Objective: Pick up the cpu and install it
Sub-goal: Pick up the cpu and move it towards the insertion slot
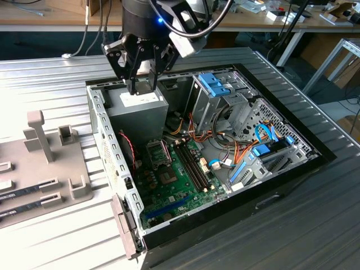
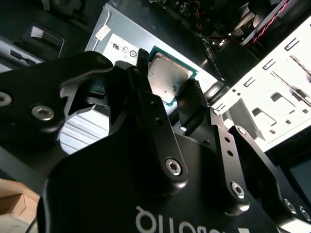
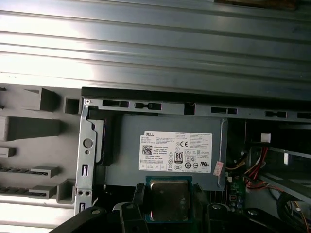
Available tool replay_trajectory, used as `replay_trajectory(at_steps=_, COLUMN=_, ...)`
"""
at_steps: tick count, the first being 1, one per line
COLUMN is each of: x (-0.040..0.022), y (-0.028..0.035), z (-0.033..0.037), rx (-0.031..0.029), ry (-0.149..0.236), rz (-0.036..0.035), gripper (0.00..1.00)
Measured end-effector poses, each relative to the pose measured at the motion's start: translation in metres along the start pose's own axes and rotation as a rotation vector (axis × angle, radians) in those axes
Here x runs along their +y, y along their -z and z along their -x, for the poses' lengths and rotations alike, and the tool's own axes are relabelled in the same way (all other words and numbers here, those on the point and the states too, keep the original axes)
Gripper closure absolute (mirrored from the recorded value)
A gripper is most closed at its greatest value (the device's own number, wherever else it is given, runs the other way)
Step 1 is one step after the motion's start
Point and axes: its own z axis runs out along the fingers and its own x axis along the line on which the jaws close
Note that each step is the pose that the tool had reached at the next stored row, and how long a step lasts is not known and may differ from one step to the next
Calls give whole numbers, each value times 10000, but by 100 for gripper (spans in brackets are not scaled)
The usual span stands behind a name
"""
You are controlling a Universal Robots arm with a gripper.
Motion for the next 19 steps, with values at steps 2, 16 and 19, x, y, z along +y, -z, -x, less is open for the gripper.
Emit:
replay_trajectory(at_steps=2, x=-3, y=-3, z=6, rx=0, ry=1, rz=0, gripper=53)
replay_trajectory(at_steps=16, x=-23, y=-45, z=115, rx=0, ry=0, rz=0, gripper=53)
replay_trajectory(at_steps=19, x=-27, y=-55, z=152, rx=0, ry=0, rz=0, gripper=53)
